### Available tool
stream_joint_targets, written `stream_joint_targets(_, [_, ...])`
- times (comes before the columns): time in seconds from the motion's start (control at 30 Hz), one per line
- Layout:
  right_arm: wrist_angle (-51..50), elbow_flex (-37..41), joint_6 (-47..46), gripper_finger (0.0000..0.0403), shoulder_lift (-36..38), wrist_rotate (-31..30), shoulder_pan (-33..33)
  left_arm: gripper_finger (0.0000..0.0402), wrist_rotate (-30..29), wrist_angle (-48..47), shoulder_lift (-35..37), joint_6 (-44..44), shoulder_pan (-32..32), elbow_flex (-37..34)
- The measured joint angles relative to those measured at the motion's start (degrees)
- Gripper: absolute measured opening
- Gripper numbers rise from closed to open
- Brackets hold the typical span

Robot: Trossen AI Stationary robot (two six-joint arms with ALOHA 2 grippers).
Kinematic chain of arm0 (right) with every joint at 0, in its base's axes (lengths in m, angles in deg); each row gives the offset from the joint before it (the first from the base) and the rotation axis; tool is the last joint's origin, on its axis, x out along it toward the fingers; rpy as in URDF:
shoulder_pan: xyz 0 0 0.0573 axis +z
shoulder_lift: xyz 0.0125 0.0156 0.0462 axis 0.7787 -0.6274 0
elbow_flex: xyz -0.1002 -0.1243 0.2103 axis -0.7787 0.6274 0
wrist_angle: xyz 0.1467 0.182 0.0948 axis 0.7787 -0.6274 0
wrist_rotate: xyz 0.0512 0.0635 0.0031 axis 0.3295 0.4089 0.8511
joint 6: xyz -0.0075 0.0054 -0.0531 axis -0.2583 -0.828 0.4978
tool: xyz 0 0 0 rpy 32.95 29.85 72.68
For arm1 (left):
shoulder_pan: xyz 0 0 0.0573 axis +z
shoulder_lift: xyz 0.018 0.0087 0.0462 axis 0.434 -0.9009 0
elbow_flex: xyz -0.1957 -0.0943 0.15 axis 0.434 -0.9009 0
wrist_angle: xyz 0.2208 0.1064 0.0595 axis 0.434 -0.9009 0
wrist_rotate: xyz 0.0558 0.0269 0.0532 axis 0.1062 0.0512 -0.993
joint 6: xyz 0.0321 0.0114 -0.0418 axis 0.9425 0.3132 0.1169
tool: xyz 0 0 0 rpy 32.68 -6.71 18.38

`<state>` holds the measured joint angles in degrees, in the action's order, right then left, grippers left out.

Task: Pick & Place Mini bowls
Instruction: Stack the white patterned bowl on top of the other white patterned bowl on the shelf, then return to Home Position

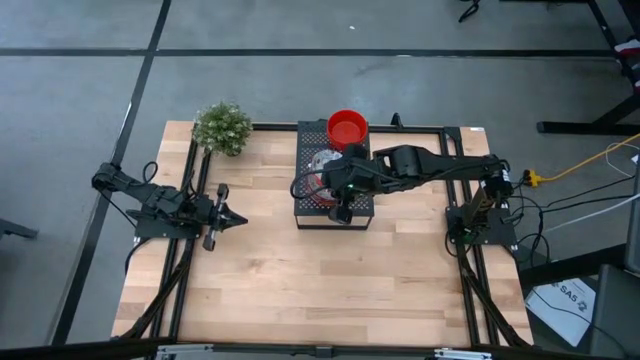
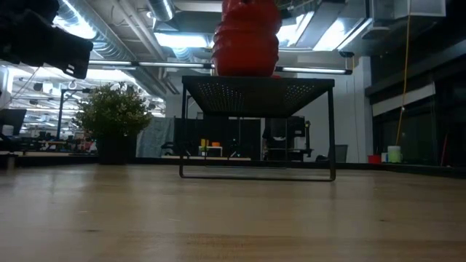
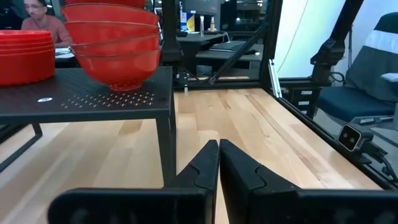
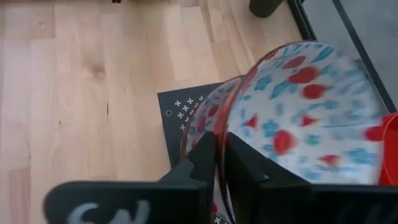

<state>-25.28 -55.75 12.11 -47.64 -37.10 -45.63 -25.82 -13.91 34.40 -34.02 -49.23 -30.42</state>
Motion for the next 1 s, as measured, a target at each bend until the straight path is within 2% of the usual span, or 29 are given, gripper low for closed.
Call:
stream_joint_targets(0.27, [0.1,0.0,1.7,0.0069,-2.7,0.2,-1.3,0.001,-1.5,0.2,0.0,0.0,0.0,0.0])
stream_joint_targets(0.53, [3.8,0.0,2.5,0.0071,-3.0,1.0,-1.4,0.0012,-2.0,3.9,0.0,1.8,0.0,0.0])
stream_joint_targets(1.0, [1.9,0.0,-1.9,0.0072,-2.1,4.4,-1.6,0.0011,0.4,3.4,0.0,2.6,0.0,0.0])
